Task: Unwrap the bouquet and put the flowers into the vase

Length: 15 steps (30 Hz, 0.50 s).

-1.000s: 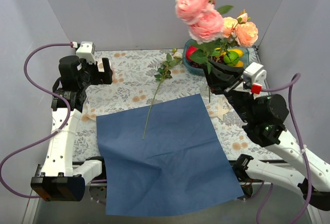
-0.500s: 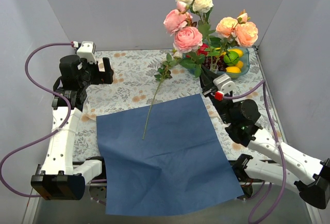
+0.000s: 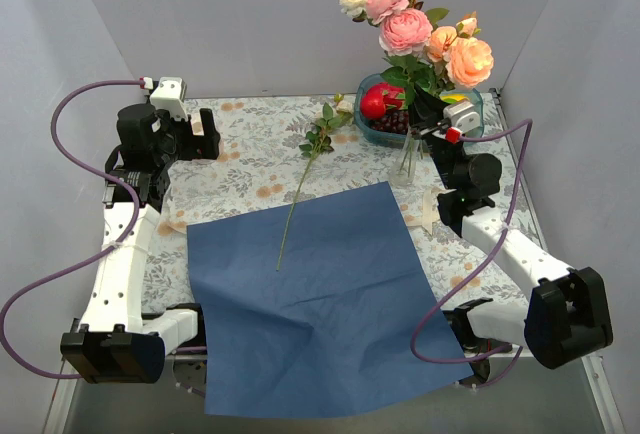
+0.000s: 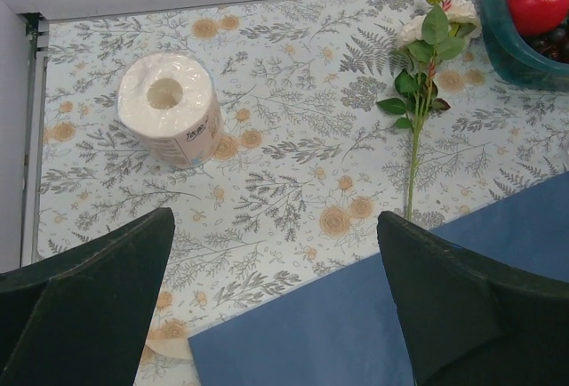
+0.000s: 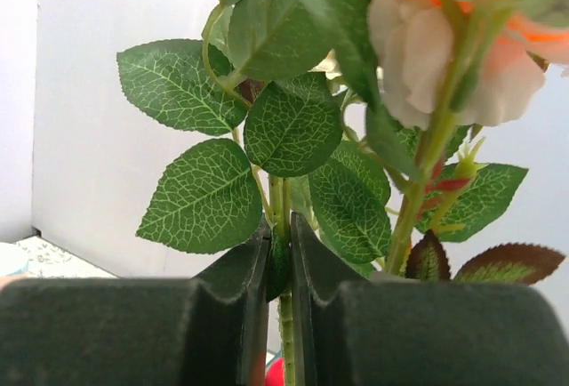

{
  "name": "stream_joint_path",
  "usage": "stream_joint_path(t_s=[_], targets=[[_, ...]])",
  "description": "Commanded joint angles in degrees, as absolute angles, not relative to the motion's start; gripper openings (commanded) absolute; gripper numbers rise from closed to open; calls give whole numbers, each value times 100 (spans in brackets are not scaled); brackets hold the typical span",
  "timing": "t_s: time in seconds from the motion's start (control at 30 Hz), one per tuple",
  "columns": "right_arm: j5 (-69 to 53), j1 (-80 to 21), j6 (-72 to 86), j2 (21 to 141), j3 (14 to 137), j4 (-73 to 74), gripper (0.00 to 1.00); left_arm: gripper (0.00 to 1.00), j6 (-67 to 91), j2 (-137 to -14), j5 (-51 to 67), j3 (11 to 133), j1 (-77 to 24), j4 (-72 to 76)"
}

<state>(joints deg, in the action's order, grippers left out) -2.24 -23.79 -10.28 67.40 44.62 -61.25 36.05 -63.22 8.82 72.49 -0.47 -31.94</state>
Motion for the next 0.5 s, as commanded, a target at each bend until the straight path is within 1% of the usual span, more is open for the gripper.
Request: stream_joint_path(t_s=[0.0,0.17,0.23,0.47], targets=[[-1106,-2031,-195,7031,4658,-7900,1,98,3481,-6389,782,7172,-9,-3059],[-1371,-1802,121,7452,4886,-8393,1,98,3410,-6434,765,7040,-9,-2988],[-1485,-1723,386,7628,5018,-8613,1,98,3366,-6469,756,6996,158,-2962],[-1775,-1556,721,7954,5650,-8657,1,98,3331,-6600,765,6891,167,-2892]])
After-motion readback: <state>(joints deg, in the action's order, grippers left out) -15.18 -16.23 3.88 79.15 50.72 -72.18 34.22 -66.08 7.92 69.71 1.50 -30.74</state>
